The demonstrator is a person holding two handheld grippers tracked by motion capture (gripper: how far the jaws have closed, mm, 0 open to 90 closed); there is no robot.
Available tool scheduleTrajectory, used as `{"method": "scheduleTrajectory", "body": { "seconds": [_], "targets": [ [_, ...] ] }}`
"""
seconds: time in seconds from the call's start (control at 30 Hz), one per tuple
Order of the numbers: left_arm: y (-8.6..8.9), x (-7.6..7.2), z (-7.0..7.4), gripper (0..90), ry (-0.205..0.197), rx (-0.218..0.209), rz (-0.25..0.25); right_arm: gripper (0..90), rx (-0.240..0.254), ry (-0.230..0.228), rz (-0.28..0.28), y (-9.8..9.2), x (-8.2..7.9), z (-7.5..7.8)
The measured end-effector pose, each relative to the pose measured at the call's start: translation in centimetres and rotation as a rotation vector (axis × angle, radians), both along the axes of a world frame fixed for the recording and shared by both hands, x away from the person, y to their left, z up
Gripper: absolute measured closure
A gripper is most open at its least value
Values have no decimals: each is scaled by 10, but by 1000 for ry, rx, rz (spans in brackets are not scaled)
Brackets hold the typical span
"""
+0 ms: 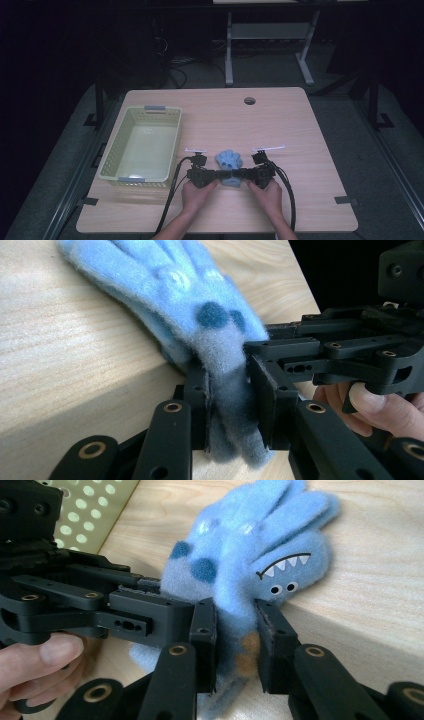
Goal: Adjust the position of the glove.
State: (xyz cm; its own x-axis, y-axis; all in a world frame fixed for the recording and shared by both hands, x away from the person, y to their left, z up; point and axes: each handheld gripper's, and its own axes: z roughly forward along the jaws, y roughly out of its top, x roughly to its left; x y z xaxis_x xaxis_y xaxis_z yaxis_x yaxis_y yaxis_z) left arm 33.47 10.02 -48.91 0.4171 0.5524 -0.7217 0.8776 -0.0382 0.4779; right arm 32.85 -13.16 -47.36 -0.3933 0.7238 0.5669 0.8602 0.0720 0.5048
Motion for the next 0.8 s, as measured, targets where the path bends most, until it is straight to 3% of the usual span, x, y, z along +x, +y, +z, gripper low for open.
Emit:
{"method": "scheduleTrajectory", "body": {
  "seconds": [0.3,0.8],
  "targets": [
    [3,3,0,725,6,-36,-5,771,34,-3,12,-5,0,4],
    [6,4,10,726,-17,-56,-23,779,54,-24,19,-6,-2,17]
  ]
}}
